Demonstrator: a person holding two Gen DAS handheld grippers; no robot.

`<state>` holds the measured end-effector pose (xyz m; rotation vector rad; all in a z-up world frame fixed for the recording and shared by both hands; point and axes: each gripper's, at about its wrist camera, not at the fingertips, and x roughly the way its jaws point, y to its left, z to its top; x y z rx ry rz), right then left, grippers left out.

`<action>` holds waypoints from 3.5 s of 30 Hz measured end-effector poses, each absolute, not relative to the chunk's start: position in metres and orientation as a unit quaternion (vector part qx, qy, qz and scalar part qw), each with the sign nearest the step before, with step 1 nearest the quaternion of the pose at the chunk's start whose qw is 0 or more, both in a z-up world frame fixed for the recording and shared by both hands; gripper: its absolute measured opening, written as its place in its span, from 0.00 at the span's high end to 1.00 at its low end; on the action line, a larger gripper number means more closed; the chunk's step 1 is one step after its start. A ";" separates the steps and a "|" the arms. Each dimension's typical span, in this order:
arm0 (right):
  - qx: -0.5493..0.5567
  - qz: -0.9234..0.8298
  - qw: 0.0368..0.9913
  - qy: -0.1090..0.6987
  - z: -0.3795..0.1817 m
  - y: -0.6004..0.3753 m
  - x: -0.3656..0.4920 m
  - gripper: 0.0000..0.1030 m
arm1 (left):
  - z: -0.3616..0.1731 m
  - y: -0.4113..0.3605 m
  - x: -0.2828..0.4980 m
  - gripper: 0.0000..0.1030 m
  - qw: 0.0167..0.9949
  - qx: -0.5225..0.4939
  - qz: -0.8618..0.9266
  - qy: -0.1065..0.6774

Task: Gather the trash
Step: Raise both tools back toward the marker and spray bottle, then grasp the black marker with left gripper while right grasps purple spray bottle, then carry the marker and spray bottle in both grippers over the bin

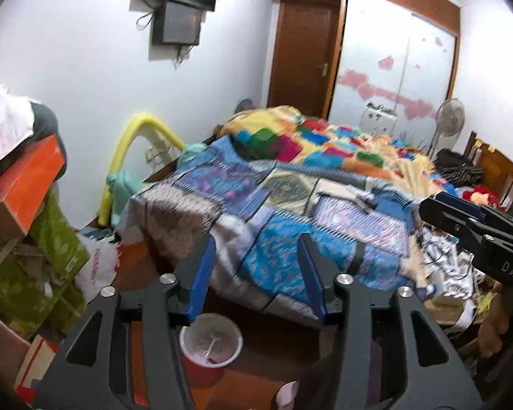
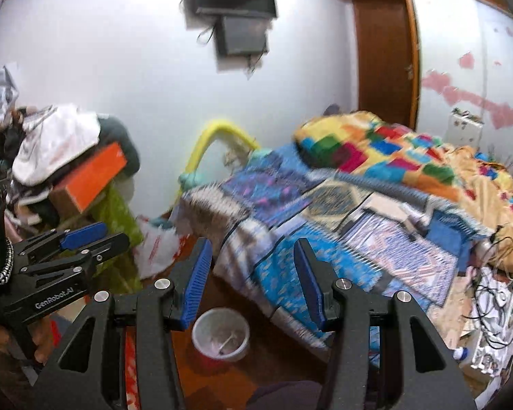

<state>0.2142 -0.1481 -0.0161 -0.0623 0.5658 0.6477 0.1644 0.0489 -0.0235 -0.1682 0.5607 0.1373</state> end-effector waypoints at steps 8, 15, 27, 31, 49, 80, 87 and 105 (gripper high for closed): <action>-0.017 0.250 0.944 0.214 0.010 -0.198 0.219 0.55 | 0.005 0.010 0.181 0.30 0.968 -0.054 0.055 0.238; -0.026 0.214 0.956 0.202 0.015 -0.234 0.235 0.55 | 0.012 -0.024 0.223 0.29 0.971 -0.035 0.021 0.234; -0.041 0.144 0.965 0.215 -0.002 -0.288 0.288 0.22 | -0.020 -0.070 0.322 0.06 0.962 -0.032 -0.015 0.272; -0.034 0.133 0.959 0.248 -0.021 -0.304 0.318 0.21 | -0.041 -0.081 0.368 0.06 0.954 -0.036 -0.028 0.297; 0.035 0.120 0.913 0.388 -0.137 -0.336 0.492 0.21 | -0.174 -0.093 0.602 0.15 0.913 -0.026 -0.085 0.399; -0.024 0.177 0.861 0.475 -0.242 -0.289 0.594 0.76 | -0.279 -0.133 0.679 0.83 0.846 0.079 -0.192 0.491; -0.002 0.144 0.868 0.475 -0.237 -0.303 0.575 0.77 | -0.276 -0.144 0.671 0.89 0.851 0.069 -0.139 0.503; 0.012 0.138 0.908 0.395 -0.112 -0.300 0.488 0.77 | -0.127 -0.131 0.536 0.89 0.896 0.024 -0.141 0.421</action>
